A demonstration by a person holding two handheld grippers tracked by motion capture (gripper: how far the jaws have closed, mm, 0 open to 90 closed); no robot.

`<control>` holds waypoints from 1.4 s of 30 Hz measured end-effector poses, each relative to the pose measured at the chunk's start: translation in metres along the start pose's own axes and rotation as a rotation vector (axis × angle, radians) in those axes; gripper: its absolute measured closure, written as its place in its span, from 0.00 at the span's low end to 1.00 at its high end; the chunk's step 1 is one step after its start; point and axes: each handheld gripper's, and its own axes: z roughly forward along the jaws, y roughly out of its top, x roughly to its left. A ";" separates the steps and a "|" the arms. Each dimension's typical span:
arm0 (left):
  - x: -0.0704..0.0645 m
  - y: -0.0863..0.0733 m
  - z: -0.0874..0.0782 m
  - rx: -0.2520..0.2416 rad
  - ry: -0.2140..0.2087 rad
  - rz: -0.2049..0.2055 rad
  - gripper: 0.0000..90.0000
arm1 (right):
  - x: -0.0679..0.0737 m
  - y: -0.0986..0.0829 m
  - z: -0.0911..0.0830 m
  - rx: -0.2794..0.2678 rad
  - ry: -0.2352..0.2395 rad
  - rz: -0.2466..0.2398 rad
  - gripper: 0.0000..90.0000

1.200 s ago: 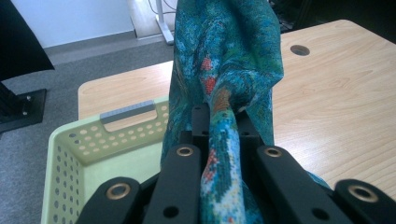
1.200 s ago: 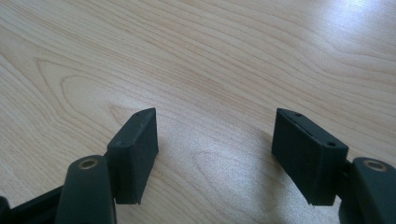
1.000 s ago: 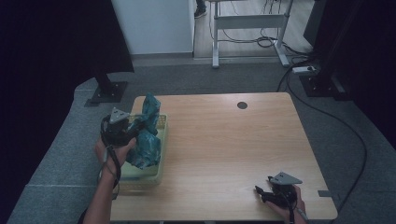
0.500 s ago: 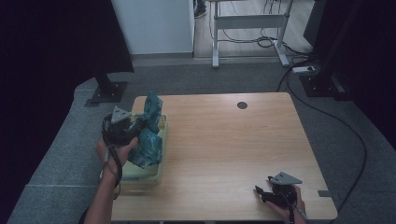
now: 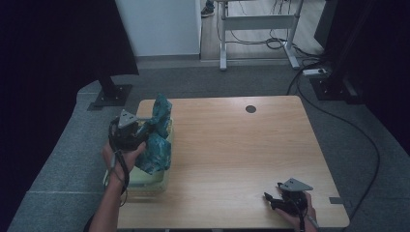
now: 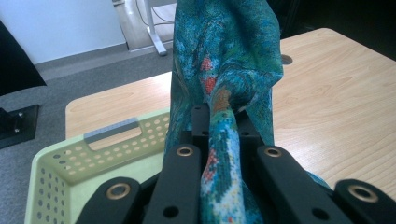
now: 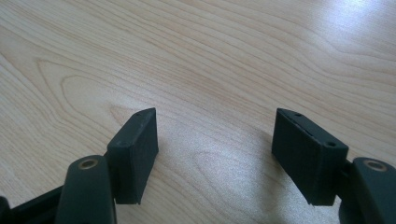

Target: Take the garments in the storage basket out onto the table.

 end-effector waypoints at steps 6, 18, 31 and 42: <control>-0.006 0.002 0.002 -0.006 -0.013 0.007 0.93 | 0.000 0.000 0.000 0.000 0.000 0.000 0.35; -0.018 0.003 0.008 -0.013 -0.041 0.014 0.93 | 0.000 0.000 0.000 0.001 0.000 0.000 0.35; -0.032 0.006 0.015 -0.025 -0.070 0.021 0.93 | 0.000 0.000 0.000 0.000 0.000 0.000 0.35; -0.041 0.006 0.020 -0.026 -0.088 0.028 0.93 | 0.000 0.000 0.000 -0.001 0.000 -0.003 0.35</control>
